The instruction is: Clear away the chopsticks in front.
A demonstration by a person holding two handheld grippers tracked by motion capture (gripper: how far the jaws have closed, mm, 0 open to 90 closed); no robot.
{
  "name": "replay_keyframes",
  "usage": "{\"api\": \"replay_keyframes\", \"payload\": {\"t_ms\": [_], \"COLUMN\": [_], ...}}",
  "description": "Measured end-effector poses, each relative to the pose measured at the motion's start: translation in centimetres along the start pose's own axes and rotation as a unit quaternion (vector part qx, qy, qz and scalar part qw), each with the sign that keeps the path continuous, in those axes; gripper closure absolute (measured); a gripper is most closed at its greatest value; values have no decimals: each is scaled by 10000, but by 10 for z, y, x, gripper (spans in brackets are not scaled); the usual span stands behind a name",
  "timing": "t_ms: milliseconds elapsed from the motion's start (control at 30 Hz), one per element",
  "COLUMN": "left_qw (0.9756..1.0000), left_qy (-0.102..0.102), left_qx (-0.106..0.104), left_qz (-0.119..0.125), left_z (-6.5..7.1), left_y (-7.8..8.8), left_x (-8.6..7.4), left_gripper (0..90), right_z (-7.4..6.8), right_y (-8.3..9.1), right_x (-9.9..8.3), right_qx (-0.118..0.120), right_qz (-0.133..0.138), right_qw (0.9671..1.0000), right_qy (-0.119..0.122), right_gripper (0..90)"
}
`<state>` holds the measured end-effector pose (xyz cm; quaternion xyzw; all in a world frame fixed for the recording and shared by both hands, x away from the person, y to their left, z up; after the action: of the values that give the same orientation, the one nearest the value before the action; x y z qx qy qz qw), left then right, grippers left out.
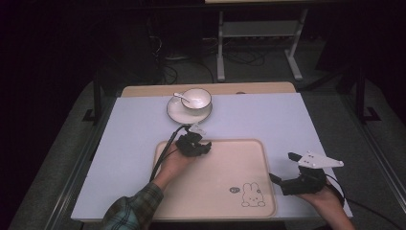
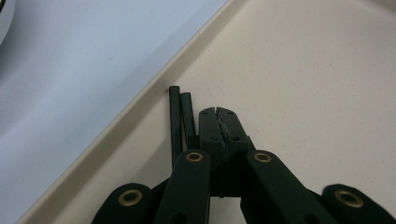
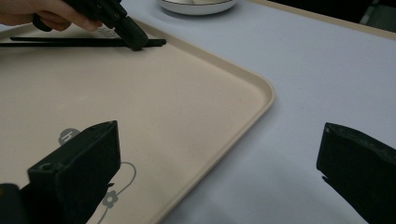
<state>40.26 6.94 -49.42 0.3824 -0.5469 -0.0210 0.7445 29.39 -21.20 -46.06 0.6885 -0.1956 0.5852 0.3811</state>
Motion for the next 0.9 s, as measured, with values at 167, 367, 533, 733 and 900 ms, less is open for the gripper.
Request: {"api": "replay_keyframes", "payload": {"t_ms": [167, 367, 533, 733, 900], "left_qw": [10000, 9999, 9998, 9995, 9993], "left_qy": [40, 103, 68, 13, 117], "left_qx": [34, 57, 101, 219, 264], "left_qz": [-37, -70, -153, -238, -244], "left_z": [-3, -6, -7, -8, -12], "left_y": [6, 16, 25, 36, 48], "left_x": [-4, -10, -16, -23, -31], "left_gripper": [894, 895, 895, 894, 895], "right_z": [0, 0, 1, 1, 1], "right_y": [1, 0, 0, 1, 1], "right_x": [0, 0, 0, 0, 0], "right_qx": [1, 9, -4, -4, -13], "right_qz": [3, 6, 12, 18, 24], "right_qw": [10000, 10000, 10000, 10000, 10000], "right_qy": [-4, 8, 2, 1, -12], "right_gripper": [0, 0, 0, 0, 0]}}
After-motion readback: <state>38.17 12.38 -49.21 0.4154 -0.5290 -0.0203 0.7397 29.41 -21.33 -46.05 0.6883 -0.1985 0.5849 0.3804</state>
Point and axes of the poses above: each handheld gripper's, and its own axes: y roughly backward along the jaws, x roughly out of its top, z roughly to its right, the point moved 7 cm from there along -y, roughly forward along the jaws, and after that the axes turned 12 degrees about z, right-handed, at the moved point
